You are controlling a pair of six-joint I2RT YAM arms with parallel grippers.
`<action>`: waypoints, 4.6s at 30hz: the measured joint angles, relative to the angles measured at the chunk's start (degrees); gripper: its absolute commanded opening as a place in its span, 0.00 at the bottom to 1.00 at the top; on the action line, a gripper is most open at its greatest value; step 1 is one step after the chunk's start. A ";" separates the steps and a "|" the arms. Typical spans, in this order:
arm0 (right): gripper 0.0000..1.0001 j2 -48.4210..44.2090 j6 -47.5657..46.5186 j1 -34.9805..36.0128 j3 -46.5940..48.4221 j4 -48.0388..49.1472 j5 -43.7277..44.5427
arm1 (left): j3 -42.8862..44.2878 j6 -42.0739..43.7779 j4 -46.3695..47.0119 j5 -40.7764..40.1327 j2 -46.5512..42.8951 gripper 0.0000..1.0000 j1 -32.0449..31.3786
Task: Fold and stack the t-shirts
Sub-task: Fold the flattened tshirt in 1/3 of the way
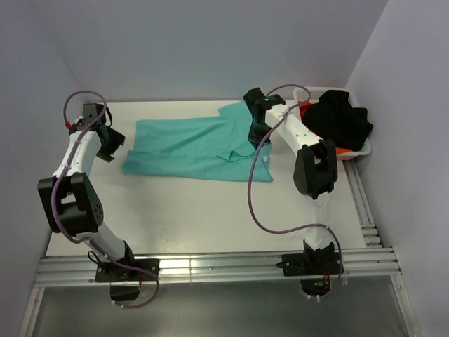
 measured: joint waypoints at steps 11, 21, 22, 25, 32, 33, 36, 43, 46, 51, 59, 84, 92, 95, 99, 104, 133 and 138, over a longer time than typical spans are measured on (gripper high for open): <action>0.00 0.37 2.49 8.04 -4.31 2.10 -3.43 | -11.17 2.54 4.68 6.29 1.03 0.09 -5.29; 0.00 8.17 2.67 7.65 0.74 1.55 -3.04 | -14.08 3.43 7.41 8.46 1.03 0.00 -5.25; 0.00 9.35 2.67 7.65 1.88 1.53 -2.95 | -14.34 3.54 7.67 8.48 1.03 0.00 -5.25; 0.00 12.11 2.64 7.65 4.57 1.44 -2.89 | -14.97 4.02 8.02 8.55 1.03 0.00 -5.25; 0.00 17.64 2.64 7.15 13.49 0.15 -3.13 | -15.54 4.52 9.09 8.70 1.46 0.00 -5.25; 0.00 18.23 2.64 7.02 14.38 0.15 -3.21 | -15.54 4.57 9.11 8.70 1.70 0.00 -5.25; 0.00 19.52 2.75 6.32 16.13 0.00 -3.74 | -15.54 5.01 9.18 8.70 2.60 0.00 -5.25; 0.03 23.08 4.63 3.89 21.84 0.74 -6.56 | -15.54 6.49 9.18 8.68 4.81 0.00 -5.25; 0.69 23.19 6.54 2.43 22.43 4.02 -8.83 | -15.54 7.06 9.18 8.70 5.42 0.00 -5.25; 1.00 23.19 7.76 -0.50 23.02 13.68 -13.20 | -15.54 7.61 9.16 8.87 5.84 0.00 -5.25; 1.00 17.75 9.22 -3.52 25.03 27.19 -13.18 | -14.16 8.63 8.37 8.87 5.84 0.00 -5.27; 0.98 21.46 20.28 -4.94 25.18 34.75 -31.78 | -20.00 8.46 8.35 9.88 -3.26 0.00 -8.02; 0.84 7.04 13.94 -5.57 8.41 24.46 -20.26 | -21.77 8.57 9.05 9.92 -7.15 0.00 -8.00; 0.85 0.52 11.43 -5.18 0.85 20.94 -15.21 | -22.05 8.55 9.38 10.01 -7.13 0.00 -8.00; 0.84 -4.04 10.05 -4.33 -6.56 19.87 -11.58 | -22.18 8.50 10.60 10.60 -6.40 0.00 -8.00; 0.84 -1.86 9.94 -3.67 -7.56 19.06 -10.14 | -23.10 8.55 11.54 11.08 -5.95 0.00 -8.00; 0.30 16.72 15.10 -3.30 12.07 19.58 -10.40 | -27.80 11.63 12.04 10.99 -6.71 0.00 -6.86; 0.00 18.78 16.15 -3.30 13.60 19.56 -10.38 | -28.26 11.85 13.11 10.99 -6.71 0.00 -6.73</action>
